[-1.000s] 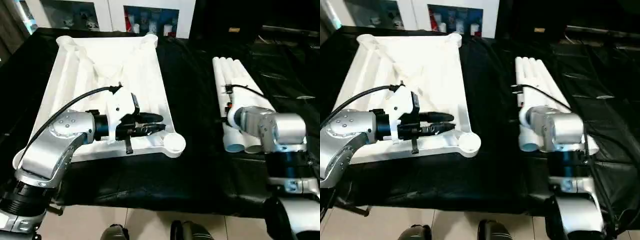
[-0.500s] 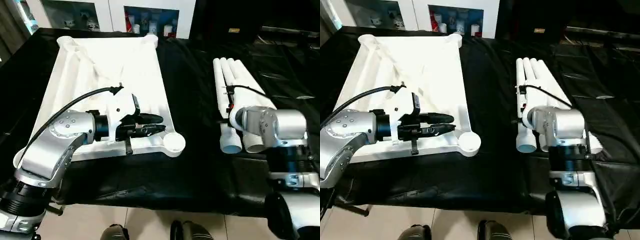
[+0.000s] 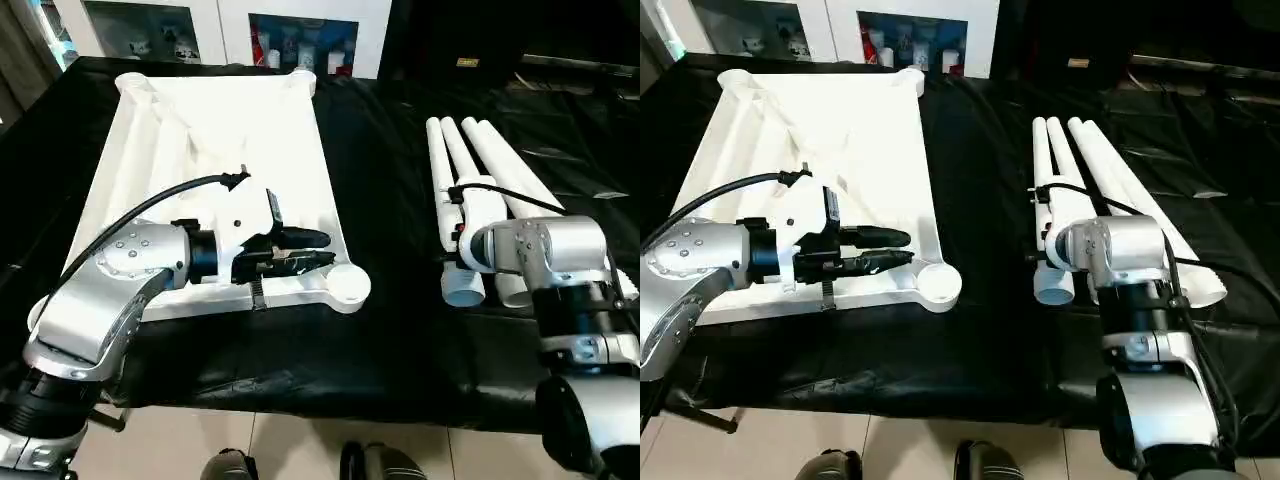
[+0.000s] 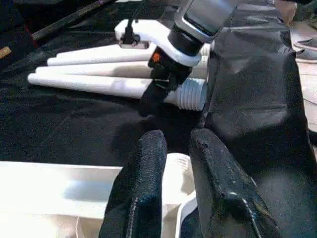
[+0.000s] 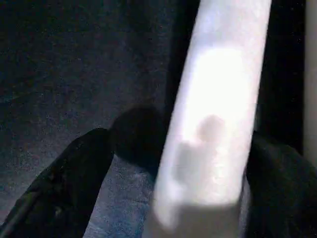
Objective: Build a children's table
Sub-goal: Pick table leg
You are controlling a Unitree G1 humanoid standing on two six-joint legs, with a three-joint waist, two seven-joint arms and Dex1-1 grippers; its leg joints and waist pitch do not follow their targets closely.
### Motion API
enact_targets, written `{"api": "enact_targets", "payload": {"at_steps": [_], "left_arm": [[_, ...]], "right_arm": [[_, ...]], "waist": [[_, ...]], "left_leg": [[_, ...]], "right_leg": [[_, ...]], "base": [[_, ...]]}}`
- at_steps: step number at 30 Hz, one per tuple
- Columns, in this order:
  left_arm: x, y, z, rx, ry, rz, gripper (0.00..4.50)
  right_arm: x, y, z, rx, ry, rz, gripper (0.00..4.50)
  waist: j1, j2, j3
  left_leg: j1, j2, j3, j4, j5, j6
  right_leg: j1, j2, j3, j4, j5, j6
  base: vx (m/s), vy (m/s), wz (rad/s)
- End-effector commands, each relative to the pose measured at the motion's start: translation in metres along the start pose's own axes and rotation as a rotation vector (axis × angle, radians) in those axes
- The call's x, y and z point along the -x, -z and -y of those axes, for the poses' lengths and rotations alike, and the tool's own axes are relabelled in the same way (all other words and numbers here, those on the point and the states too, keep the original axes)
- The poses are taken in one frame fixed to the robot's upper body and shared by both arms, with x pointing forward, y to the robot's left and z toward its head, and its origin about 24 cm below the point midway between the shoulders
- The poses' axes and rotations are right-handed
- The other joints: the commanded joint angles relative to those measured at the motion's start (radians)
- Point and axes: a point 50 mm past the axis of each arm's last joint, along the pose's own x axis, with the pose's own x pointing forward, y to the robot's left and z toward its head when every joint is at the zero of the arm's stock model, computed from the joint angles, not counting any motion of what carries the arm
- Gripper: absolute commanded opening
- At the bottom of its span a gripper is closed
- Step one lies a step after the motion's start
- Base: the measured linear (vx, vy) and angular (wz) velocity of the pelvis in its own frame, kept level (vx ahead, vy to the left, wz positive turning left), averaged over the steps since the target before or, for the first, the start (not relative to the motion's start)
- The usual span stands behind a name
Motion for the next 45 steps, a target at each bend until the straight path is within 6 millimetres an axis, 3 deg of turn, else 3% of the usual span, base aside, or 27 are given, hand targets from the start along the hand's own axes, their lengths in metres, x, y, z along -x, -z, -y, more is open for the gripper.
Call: {"api": "enact_targets", "payload": {"at_steps": [1,2,6,8,13,23,31,32,34,37,38,45], "left_arm": [[-0.001,-0.003,0.004,-0.015,0.017,-0.006,1.09],[-0.001,-0.003,0.004,-0.017,0.021,-0.008,1.35],[-0.001,-0.004,0.004,-0.026,0.012,-0.012,1.47],[-0.001,-0.004,0.003,-0.029,0.004,-0.012,1.85],[-0.003,-0.006,-0.001,-0.037,-0.037,0.023,2.20],[-0.017,-0.010,-0.012,0.102,-0.122,0.159,2.97],[-0.026,0.004,-0.031,0.244,-0.217,0.208,3.55],[-0.028,0.000,-0.037,0.273,-0.248,0.254,3.55],[-0.029,-0.005,-0.043,0.286,-0.284,0.286,3.87],[-0.032,-0.015,-0.055,0.305,-0.390,0.309,4.06],[-0.036,-0.018,-0.062,0.393,-0.402,0.279,4.29],[-0.050,-0.026,-0.061,0.573,-0.328,0.312,4.50]], "right_arm": [[0.002,-0.004,0.002,0.006,0.004,0.001,4.05],[0.002,-0.004,0.001,0.005,0.000,-0.001,3.87],[0.001,-0.005,0.001,-0.003,-0.008,-0.006,3.71],[0.000,-0.004,0.000,-0.003,-0.011,-0.010,3.40],[-0.003,0.000,0.001,-0.009,-0.012,-0.025,3.04],[-0.011,0.006,0.001,-0.063,-0.025,-0.049,2.12],[-0.012,0.005,0.002,-0.126,-0.045,-0.028,1.93],[-0.011,0.003,0.001,-0.137,-0.058,-0.003,1.93],[-0.009,0.000,0.000,-0.144,-0.074,0.021,1.93],[0.000,-0.016,-0.007,-0.189,-0.176,0.184,1.93],[0.009,-0.026,-0.013,-0.242,-0.300,0.335,1.92],[0.027,-0.029,-0.022,-0.251,-0.533,0.538,1.92]], "waist": [[0.002,-0.006,-0.100],[0.002,-0.008,-0.101],[0.002,-0.007,-0.100],[0.002,-0.008,-0.100],[0.003,-0.012,-0.100],[0.005,-0.017,-0.110],[0.011,-0.018,-0.114],[0.014,-0.013,-0.118],[0.016,-0.016,-0.121],[0.018,-0.020,-0.125],[0.020,-0.019,-0.127],[0.035,-0.018,-0.130]], "left_leg": [[-0.001,0.006,0.010,-0.052,-0.002,0.011],[-0.001,0.005,0.010,-0.052,-0.003,0.010],[-0.001,0.006,0.010,-0.051,-0.018,0.001],[0.000,0.006,0.009,-0.051,-0.029,-0.003],[-0.002,0.006,0.010,-0.050,-0.033,-0.007],[-0.004,0.004,0.009,-0.047,-0.024,0.002],[-0.002,0.000,0.010,-0.047,-0.053,-0.004],[-0.001,0.003,0.007,-0.047,-0.050,-0.006],[-0.002,0.004,0.006,-0.046,-0.046,-0.007],[-0.006,0.005,0.006,-0.044,-0.033,0.010],[-0.003,0.005,0.007,-0.042,-0.033,0.021],[-0.004,0.005,0.009,-0.040,-0.009,0.058]], "right_leg": [[0.086,-0.060,0.056,-0.053,-0.015,-0.193],[0.087,-0.060,0.056,-0.053,-0.021,-0.191],[0.085,-0.060,0.055,-0.055,-0.044,-0.187],[0.083,-0.061,0.055,-0.056,-0.064,-0.185],[0.083,-0.061,0.055,-0.059,-0.090,-0.171],[0.086,-0.061,0.053,-0.054,-0.053,-0.179],[0.086,-0.060,0.052,-0.067,-0.111,-0.157],[0.087,-0.063,0.051,-0.064,-0.108,-0.161],[0.089,-0.063,0.050,-0.061,-0.084,-0.168],[0.094,-0.064,0.050,-0.057,-0.046,-0.170],[0.091,-0.065,0.050,-0.057,-0.038,-0.170],[0.092,-0.064,0.047,-0.055,0.000,-0.208]], "base": [[0.000,0.000,0.00],[0.000,0.000,0.00],[0.000,0.000,0.00],[0.000,0.000,0.00],[0.000,0.000,0.00],[0.000,0.000,0.00],[0.000,0.000,0.00],[0.000,0.000,0.00],[0.000,0.000,0.00],[0.000,0.000,0.00],[0.000,0.000,0.00],[0.000,0.000,0.00]]}}
